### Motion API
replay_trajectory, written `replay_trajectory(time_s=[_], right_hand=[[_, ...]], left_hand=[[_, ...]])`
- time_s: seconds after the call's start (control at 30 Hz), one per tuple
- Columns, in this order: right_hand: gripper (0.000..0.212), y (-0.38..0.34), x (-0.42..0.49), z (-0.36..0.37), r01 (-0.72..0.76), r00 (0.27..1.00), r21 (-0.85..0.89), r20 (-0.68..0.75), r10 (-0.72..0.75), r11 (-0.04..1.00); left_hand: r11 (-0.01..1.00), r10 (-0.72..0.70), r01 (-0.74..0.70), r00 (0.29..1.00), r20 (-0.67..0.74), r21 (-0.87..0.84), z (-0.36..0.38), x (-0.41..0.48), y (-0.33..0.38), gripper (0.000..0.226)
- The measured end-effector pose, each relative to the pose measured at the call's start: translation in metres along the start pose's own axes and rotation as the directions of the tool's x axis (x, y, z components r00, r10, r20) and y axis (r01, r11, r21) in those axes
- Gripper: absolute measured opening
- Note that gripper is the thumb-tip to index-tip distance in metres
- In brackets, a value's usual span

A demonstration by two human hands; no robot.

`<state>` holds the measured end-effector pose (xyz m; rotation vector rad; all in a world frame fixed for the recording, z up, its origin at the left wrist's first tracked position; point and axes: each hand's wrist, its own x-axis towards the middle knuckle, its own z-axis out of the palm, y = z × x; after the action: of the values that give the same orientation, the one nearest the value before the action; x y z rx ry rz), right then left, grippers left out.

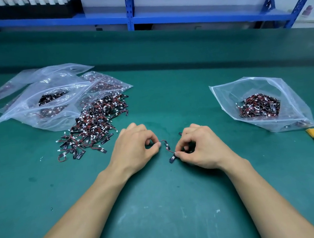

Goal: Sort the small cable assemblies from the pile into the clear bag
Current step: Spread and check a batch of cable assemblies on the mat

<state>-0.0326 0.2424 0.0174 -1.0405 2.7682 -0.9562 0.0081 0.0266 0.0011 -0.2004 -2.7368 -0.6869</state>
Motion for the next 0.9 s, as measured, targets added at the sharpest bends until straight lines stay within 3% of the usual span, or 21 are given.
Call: replay_trajectory(time_s=[0.13,0.27,0.47,0.63,0.8,0.9], right_hand=[[0.015,0.002,-0.001,-0.005,-0.021,0.999,0.079,-0.043,0.024,0.997],[0.013,0.001,0.0,-0.009,-0.044,0.992,0.216,-0.107,0.068,0.975],[0.013,0.001,0.0,-0.01,-0.059,0.995,0.23,-0.064,0.076,0.971],[0.015,0.002,0.0,-0.006,-0.099,0.994,0.197,-0.021,0.105,0.975],[0.016,0.004,0.0,-0.005,-0.137,0.986,0.197,-0.067,0.152,0.971],[0.016,0.004,0.002,-0.004,-0.151,0.98,0.195,-0.098,0.173,0.969]], left_hand=[[0.999,-0.006,0.004,0.999,-0.048,-0.035,-0.001,0.003,0.001,0.011],[0.996,0.087,-0.087,0.987,-0.135,0.005,-0.01,0.01,-0.002,0.007],[0.95,0.267,-0.249,0.96,-0.08,0.187,-0.016,0.026,-0.001,0.009],[0.957,0.227,-0.221,0.974,-0.012,0.19,-0.01,0.034,-0.005,0.015],[0.985,0.17,-0.163,0.973,-0.158,0.06,-0.013,0.021,0.0,0.011],[0.992,0.094,-0.103,0.988,-0.119,-0.068,-0.012,0.002,0.013,0.034]])
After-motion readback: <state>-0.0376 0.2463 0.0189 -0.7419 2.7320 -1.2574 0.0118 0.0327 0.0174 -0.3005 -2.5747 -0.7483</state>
